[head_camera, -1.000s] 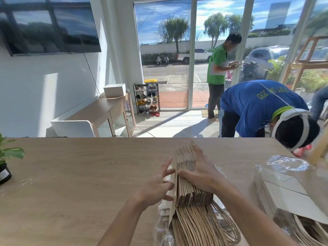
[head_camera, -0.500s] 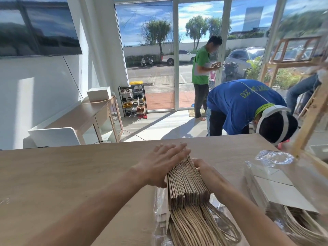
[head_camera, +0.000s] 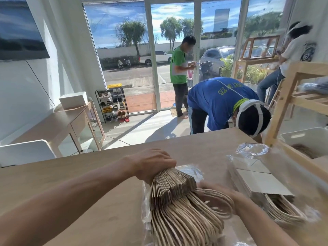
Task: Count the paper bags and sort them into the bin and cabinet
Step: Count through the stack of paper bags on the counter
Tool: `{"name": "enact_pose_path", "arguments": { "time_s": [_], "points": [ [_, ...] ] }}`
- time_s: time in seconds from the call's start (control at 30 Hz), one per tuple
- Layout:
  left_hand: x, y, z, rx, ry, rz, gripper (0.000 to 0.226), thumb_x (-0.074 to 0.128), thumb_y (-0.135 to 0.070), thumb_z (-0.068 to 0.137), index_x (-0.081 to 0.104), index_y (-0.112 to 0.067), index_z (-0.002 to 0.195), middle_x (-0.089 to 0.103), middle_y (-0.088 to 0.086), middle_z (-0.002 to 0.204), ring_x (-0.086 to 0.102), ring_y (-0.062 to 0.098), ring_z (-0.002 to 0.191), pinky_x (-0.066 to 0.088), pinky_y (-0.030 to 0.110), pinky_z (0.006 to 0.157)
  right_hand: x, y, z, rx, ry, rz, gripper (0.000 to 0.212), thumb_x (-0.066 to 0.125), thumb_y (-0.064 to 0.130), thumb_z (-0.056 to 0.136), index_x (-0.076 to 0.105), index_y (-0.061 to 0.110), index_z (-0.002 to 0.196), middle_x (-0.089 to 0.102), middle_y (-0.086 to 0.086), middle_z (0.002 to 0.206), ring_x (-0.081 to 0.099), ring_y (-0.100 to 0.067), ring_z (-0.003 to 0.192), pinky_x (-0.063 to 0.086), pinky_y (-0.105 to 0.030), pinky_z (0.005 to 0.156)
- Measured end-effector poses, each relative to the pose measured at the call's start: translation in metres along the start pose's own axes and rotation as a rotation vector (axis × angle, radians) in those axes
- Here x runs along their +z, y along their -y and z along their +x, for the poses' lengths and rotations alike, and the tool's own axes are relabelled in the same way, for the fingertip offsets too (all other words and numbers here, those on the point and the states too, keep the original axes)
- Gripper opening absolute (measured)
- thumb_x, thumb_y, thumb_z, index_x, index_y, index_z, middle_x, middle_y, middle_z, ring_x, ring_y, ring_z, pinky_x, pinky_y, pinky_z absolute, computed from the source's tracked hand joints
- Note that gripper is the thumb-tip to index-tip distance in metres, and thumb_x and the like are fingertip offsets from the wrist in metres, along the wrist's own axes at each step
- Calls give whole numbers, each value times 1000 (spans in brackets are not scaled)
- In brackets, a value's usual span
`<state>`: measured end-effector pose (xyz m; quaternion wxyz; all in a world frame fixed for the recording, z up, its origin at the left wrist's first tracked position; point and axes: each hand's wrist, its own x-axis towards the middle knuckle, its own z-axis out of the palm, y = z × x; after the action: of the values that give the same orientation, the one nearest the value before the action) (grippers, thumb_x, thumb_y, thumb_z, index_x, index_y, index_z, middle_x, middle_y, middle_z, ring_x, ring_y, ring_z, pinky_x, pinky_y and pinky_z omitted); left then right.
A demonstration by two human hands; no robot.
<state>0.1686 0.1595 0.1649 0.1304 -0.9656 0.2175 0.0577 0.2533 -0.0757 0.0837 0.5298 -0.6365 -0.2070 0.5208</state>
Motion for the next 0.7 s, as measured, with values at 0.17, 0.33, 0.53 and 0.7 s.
{"name": "enact_pose_path", "arguments": {
  "time_s": [0.17, 0.33, 0.53, 0.7],
  "points": [
    [1, 14, -23, -228, -190, -341, 37, 76, -24, 76, 54, -24, 105, 61, -8, 98, 51, 7, 94, 41, 22, 86, -23, 4, 0, -266, 51, 275, 33, 62, 20, 76, 69, -5, 96, 68, -17, 89, 65, -21, 76, 53, -32, 68],
    [7, 4, -43, -472, -512, -835, 33, 80, -42, 61, 60, -52, 86, 65, -26, 83, 61, -2, 84, 50, 22, 78, -27, 38, -9, -561, 153, 290, 79, 68, 44, 51, 61, 13, 124, 58, -9, 134, 51, -26, 124, 31, -50, 103],
    [51, -43, -21, -713, -697, -1418, 49, 92, -20, 51, 77, -32, 96, 75, -5, 105, 69, 14, 103, 56, 34, 89, 4, 63, -1, -600, -74, -307, 107, 73, 47, 53, 21, 36, 147, 45, 13, 136, 45, -4, 128, 38, -23, 99],
    [69, -70, -7, -737, -789, -1497, 64, 93, -17, 55, 69, -18, 114, 73, 6, 110, 68, 24, 105, 57, 45, 88, 23, 49, 11, -640, -232, -159, 99, 83, 56, 44, 44, 26, 129, 56, -3, 126, 60, -14, 111, 53, -18, 78]
  ]
}}
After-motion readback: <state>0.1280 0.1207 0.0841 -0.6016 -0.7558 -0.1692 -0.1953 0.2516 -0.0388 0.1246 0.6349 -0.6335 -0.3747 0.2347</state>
